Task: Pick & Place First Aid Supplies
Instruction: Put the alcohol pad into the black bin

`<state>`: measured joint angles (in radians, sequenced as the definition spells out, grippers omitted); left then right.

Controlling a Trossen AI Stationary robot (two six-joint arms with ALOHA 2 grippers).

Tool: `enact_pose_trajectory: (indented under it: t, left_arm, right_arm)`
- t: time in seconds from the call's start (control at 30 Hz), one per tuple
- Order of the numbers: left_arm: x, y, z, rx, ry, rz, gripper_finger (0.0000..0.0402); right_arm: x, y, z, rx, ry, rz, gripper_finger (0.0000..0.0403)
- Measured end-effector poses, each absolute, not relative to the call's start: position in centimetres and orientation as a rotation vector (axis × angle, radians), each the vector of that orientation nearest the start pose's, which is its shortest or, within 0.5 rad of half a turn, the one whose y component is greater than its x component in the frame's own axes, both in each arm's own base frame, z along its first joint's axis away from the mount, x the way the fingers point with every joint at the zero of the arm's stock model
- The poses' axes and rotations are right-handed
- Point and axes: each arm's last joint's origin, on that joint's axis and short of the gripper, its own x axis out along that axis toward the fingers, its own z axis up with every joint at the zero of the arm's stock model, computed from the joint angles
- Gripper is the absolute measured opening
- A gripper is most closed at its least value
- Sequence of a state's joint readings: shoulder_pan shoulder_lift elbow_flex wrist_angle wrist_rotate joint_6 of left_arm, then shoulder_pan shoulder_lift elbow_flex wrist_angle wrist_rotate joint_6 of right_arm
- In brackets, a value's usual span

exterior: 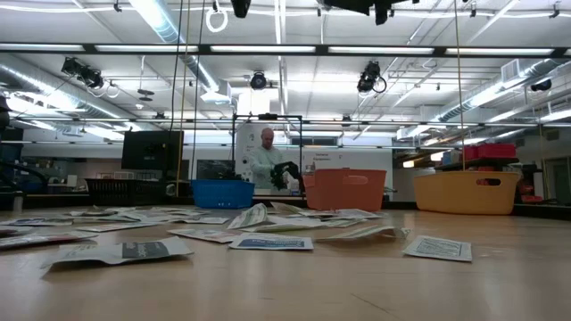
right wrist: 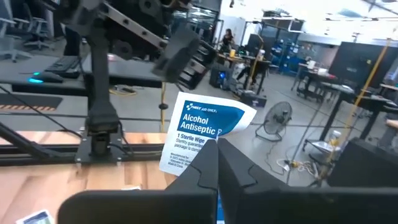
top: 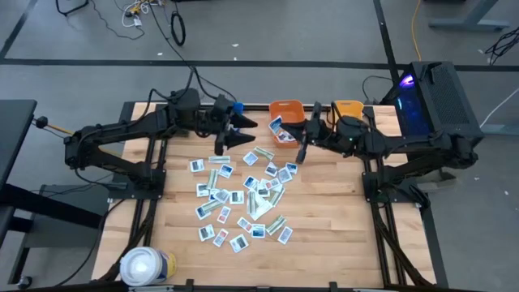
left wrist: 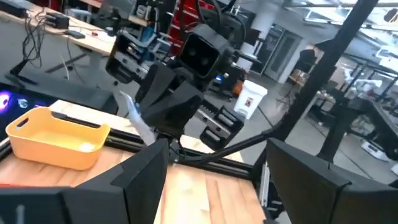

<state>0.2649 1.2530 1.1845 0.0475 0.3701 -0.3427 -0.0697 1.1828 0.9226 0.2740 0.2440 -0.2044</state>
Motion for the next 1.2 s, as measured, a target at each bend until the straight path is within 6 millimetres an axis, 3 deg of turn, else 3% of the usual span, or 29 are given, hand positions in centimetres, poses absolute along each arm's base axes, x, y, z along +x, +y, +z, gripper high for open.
enact_pose_trajectory:
  t: [0.17, 0.47, 0.7, 1.2]
  left_arm:
    - [27.4, 6.7, 39.5, -0.328, 0.022, -0.002, 0.0273]
    - [29.2, 7.6, 37.6, -0.421, 0.057, 0.190, 0.0273]
    - [31.2, 8.2, 35.6, -0.456, 0.111, 0.203, 0.0273]
    - [32.0, 8.3, 35.7, -0.446, 0.035, 0.217, 0.0273]
  right_arm:
    - [26.7, -1.8, 34.7, -0.267, 0.002, -0.306, 0.0000]
    - [26.6, -1.6, 34.6, -0.343, 0.049, -0.473, 0.0000]
    - [26.7, -1.7, 34.1, -0.352, 0.095, -0.493, 0.0000]
    - [26.7, -1.8, 33.6, -0.368, 0.158, -0.522, 0.0000]
